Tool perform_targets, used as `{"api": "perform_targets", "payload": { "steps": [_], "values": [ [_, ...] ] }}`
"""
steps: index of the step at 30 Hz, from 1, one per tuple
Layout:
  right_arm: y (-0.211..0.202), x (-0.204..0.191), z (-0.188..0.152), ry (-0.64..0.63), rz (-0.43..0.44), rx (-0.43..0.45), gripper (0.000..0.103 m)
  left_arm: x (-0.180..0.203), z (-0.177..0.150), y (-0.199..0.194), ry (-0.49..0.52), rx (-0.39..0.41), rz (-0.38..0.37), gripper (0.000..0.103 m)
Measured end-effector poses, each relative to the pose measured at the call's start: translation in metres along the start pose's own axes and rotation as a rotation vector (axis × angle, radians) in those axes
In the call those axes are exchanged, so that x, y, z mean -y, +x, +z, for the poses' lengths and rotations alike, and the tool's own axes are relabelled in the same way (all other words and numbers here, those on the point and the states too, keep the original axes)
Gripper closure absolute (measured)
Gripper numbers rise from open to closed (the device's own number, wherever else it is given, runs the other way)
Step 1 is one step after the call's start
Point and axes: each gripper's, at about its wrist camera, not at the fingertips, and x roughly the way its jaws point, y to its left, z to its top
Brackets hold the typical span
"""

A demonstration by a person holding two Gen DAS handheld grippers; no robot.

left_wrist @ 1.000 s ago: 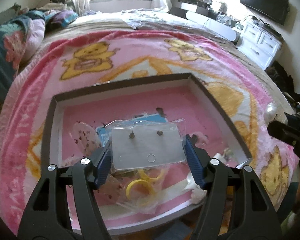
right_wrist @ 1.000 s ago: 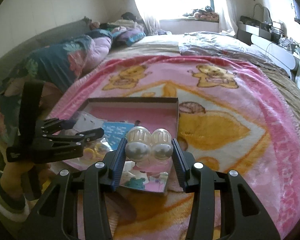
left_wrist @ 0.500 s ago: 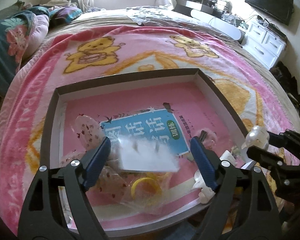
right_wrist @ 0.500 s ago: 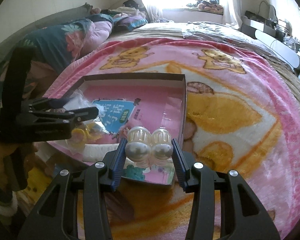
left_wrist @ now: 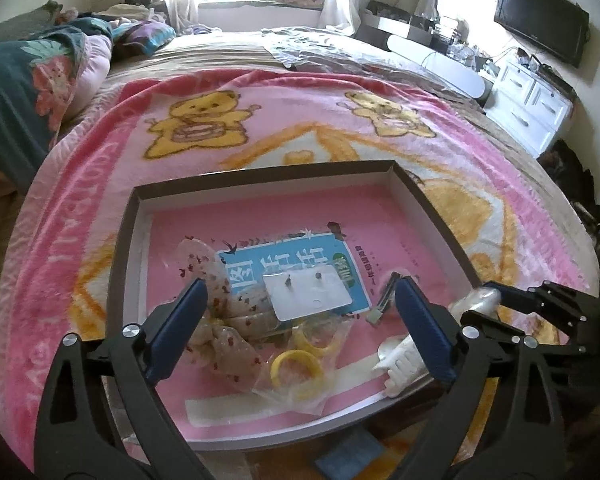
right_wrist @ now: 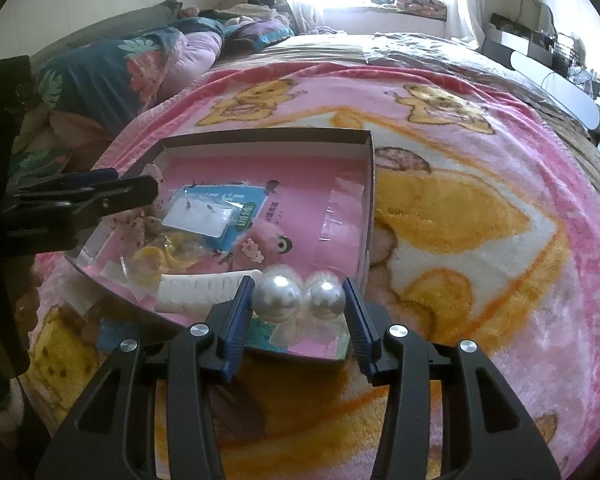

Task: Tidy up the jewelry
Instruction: 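Withdraw both tools from the box toward the blue box and coiled hair tie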

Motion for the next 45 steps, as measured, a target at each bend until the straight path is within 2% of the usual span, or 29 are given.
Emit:
{"api": "perform_targets", "payload": {
  "steps": [4, 6, 13, 17, 20, 36, 45],
  "values": [
    [-0.005, -0.001, 0.000, -0.003, 0.011, 0.012, 0.059, 0.002, 0.000, -0.007, -0.001, 0.009, 0.000, 0.015],
    [-0.009, -0.001, 0.001, 0.002, 0.018, 0.020, 0.055, 0.003, -0.001, -0.009, 0.000, 0.011, 0.000, 0.015],
    [-0.040, 0.002, 0.004, 0.022, 0.030, 0.103, 0.037, 0.002, 0.001, -0.025, -0.008, 0.038, 0.003, 0.014],
    [-0.063, 0.000, 0.005, 0.014, 0.015, 0.168, 0.021, -0.001, 0.001, -0.038, -0.022, 0.056, 0.003, 0.010],
    [-0.078, -0.002, 0.006, 0.009, 0.019, 0.208, 0.017, -0.003, 0.001, -0.049, -0.028, 0.073, 0.009, 0.010],
    [-0.132, -0.013, 0.001, 0.006, 0.036, 0.304, 0.016, -0.010, -0.006, -0.109, -0.058, 0.168, 0.022, 0.009],
    [-0.147, -0.022, -0.010, -0.006, 0.039, 0.309, 0.016, -0.017, -0.025, -0.134, -0.084, 0.194, 0.035, 0.009]
  ]
}}
